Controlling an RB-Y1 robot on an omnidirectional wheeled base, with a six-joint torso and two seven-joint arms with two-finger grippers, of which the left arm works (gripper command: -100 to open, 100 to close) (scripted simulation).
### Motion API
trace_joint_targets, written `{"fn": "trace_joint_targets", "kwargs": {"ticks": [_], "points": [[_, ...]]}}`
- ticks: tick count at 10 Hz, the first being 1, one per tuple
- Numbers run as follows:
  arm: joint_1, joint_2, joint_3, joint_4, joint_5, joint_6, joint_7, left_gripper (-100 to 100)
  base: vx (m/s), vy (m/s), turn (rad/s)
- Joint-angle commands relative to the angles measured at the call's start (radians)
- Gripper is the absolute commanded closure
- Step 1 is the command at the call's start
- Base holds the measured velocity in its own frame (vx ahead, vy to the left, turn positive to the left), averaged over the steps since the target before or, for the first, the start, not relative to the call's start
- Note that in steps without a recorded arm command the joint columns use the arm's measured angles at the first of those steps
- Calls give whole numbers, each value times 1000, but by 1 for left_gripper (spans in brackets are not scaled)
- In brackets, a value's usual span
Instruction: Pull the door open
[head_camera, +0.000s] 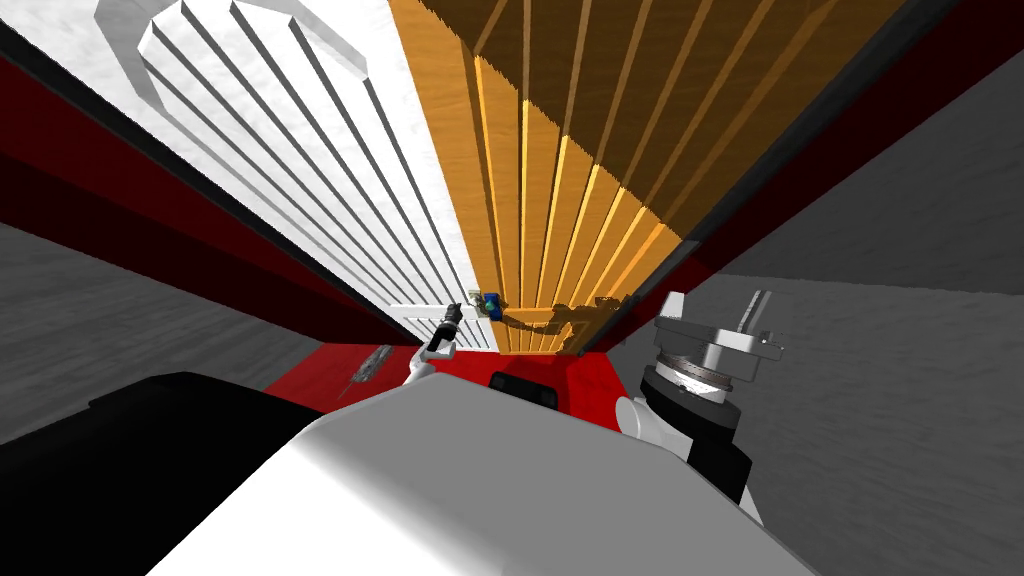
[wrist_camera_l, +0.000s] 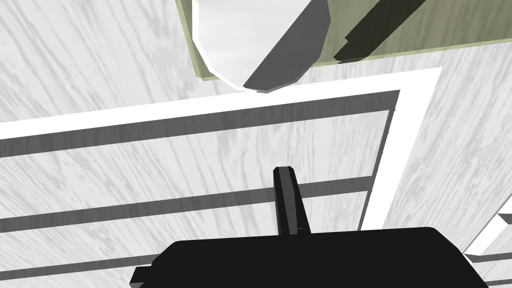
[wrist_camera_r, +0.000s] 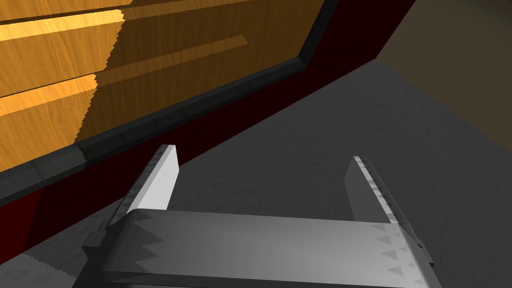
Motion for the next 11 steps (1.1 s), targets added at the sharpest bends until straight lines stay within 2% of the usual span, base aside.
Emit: {"fn": "trace_joint_targets", "kwargs": {"ticks": [1,2,5,7,8,11], "points": [[19,14,20,8,3,1,2,100,-219,67,93],[31,6,6,-15,2,3,6,-100,-195,-59,-6],[44,5,-11,-35,2,6,13,-100,-200,-107,-11],[37,-3,-46,-64,0,8,20,-100,-173,-116,-95],[45,-5,-33,-65,0,12,15,-100,-61,-74,-25],[68,21,28,-37,7,20,10,-100,-11,48,141]]}}
